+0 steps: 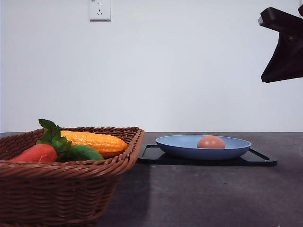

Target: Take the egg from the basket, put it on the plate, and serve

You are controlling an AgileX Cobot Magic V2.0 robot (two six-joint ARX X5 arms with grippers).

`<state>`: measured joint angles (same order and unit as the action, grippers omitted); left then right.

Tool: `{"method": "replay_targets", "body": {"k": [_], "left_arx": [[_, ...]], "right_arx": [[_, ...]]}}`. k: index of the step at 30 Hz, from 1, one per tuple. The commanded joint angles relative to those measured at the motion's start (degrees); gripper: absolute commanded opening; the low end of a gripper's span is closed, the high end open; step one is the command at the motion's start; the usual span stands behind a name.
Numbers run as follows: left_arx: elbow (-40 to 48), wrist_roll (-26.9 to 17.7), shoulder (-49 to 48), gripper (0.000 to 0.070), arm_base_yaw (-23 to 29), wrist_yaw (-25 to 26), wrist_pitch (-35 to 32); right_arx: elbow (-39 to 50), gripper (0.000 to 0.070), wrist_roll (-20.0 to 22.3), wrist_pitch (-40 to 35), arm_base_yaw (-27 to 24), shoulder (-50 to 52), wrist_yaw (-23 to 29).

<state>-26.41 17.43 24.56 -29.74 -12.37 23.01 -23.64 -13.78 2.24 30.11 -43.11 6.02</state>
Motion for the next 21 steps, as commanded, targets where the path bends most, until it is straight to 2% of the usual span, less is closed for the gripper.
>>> {"method": "replay_targets", "body": {"k": [1,4,13,21], "left_arx": [[-0.72,-7.98,-3.42,0.0,0.67,-1.64,-0.31],[-0.11,-11.41,-9.54,0.0,4.66,-1.59,-0.46],[7.84,-12.11,-22.15,0.0,20.37,-0.43,-1.98],[15.32,-12.29,-24.4,0.0,25.22,2.7,-2.4]], "right_arx": [[-0.26,0.0,-0.59,-0.57,0.46,-0.17,0.04],[-0.26,0.0,-0.59,-0.57,0.46,-0.17,0.07],[-0.26,0.0,-0.59,-0.57,0.46,-0.17,0.04],[-0.26,0.0,-0.59,-0.57,0.46,-0.17,0.04]]}}
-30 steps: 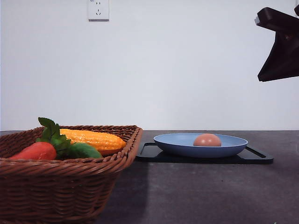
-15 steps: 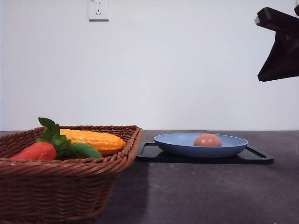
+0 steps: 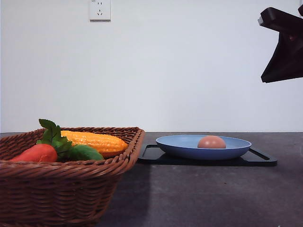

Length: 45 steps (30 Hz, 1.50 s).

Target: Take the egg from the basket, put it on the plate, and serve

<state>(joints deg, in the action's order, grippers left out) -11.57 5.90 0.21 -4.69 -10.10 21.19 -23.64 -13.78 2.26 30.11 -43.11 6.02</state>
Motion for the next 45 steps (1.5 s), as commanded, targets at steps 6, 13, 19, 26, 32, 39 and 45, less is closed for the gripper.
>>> {"method": "replay_targets", "body": {"k": [6,13,19,26,32,39,45], "left_arx": [[4.97,-0.74,-0.04,0.0,1.85,1.54,-3.03],[10.58,-0.01,-0.06,0.0,2.12,4.97,-10.31],[11.41,0.6,-0.07,0.0,2.12,6.95,-10.51],[11.41,1.22,-0.04,0.0,2.11,7.08,-10.56],[11.41,1.22,-0.04,0.0,2.11,7.08,-10.56],[11.41,1.22,-0.04,0.0,2.11,7.08,-10.56],[11.41,1.22,-0.04,0.0,2.12,7.08,-10.56]], "right_arx": [[-0.26,0.0,-0.58,-0.59,0.46,-0.17,0.07],[-0.26,0.0,-0.59,-0.59,0.46,-0.17,0.04],[-0.26,0.0,-0.59,-0.59,0.46,-0.17,0.07],[-0.26,0.0,-0.59,-0.59,0.46,-0.17,0.06],[-0.26,0.0,-0.59,-0.59,0.46,-0.17,0.04],[-0.26,0.0,-0.59,-0.59,0.46,-0.17,0.07],[-0.26,0.0,-0.46,-0.73,0.45,-0.17,0.46]]}}
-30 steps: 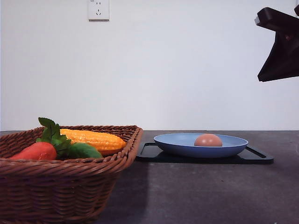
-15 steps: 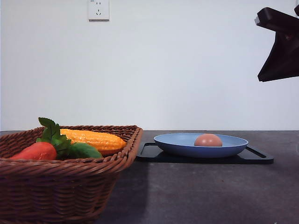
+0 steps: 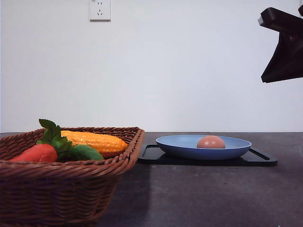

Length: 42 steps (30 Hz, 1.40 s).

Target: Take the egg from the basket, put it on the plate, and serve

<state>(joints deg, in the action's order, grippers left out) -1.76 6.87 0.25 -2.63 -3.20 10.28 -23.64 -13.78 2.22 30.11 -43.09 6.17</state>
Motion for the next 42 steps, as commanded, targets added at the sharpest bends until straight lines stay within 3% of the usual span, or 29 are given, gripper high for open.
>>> {"method": "replay_targets", "body": {"k": [1,3,8,10,13,18,24,29,38,42], "left_arx": [[1.6,0.24,-0.09,0.0,0.07,0.17,0.35],[1.6,0.24,-0.09,0.0,0.05,0.17,0.33],[1.6,0.24,-0.09,0.0,0.04,0.17,0.34],[1.6,0.24,-0.09,0.0,0.04,0.17,0.33],[1.6,0.24,-0.09,0.0,0.04,0.17,0.33],[1.6,0.24,-0.09,0.0,0.04,0.17,0.33],[1.6,0.24,-0.09,0.0,0.04,0.17,0.33],[1.6,0.24,-0.09,0.0,0.04,0.17,0.33],[1.6,0.24,-0.09,0.0,0.06,0.17,0.33],[1.6,0.24,-0.09,0.0,0.04,0.17,0.33]], "right_arx": [[-0.26,0.0,-0.35,-1.03,0.44,-0.2,1.2],[-0.26,0.0,0.77,-1.74,0.4,0.07,3.18],[1.01,0.0,9.74,-1.41,-1.71,7.03,12.58],[2.82,0.0,12.48,-3.03,-3.77,10.32,13.56],[7.06,0.0,13.14,-5.28,-8.77,16.75,11.24],[14.14,0.0,12.87,-6.45,-17.43,26.34,2.18],[20.42,0.0,12.31,-6.28,-23.85,34.54,-5.49],[23.15,0.0,12.35,-4.26,-26.06,40.04,-11.04],[23.14,0.0,12.26,7.43,-26.23,42.87,-14.01],[23.12,0.0,11.12,7.27,-26.16,42.88,-15.7]]}}
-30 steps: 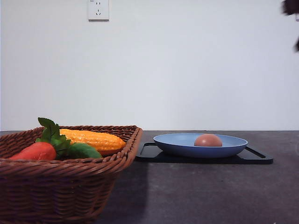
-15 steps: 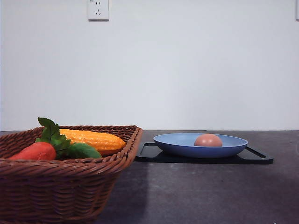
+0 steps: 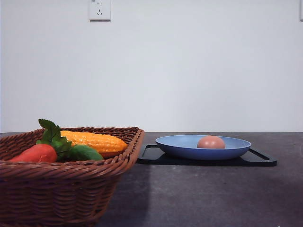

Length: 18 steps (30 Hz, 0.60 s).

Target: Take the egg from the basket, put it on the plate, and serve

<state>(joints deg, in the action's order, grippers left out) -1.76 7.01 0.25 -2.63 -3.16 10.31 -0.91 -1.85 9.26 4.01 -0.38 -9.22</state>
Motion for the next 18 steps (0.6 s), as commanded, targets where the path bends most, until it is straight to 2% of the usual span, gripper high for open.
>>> {"method": "replay_targets", "body": {"k": [1,18], "left_arx": [[1.6,0.11,-0.09,0.0,0.04,0.13,0.31],[1.6,0.11,-0.09,0.0,0.04,0.13,0.31]], "right_arx": [[0.39,0.0,-0.81,0.19,-0.07,0.17,-0.22],[0.39,0.0,-0.72,-0.17,-0.07,0.17,0.44]]}}
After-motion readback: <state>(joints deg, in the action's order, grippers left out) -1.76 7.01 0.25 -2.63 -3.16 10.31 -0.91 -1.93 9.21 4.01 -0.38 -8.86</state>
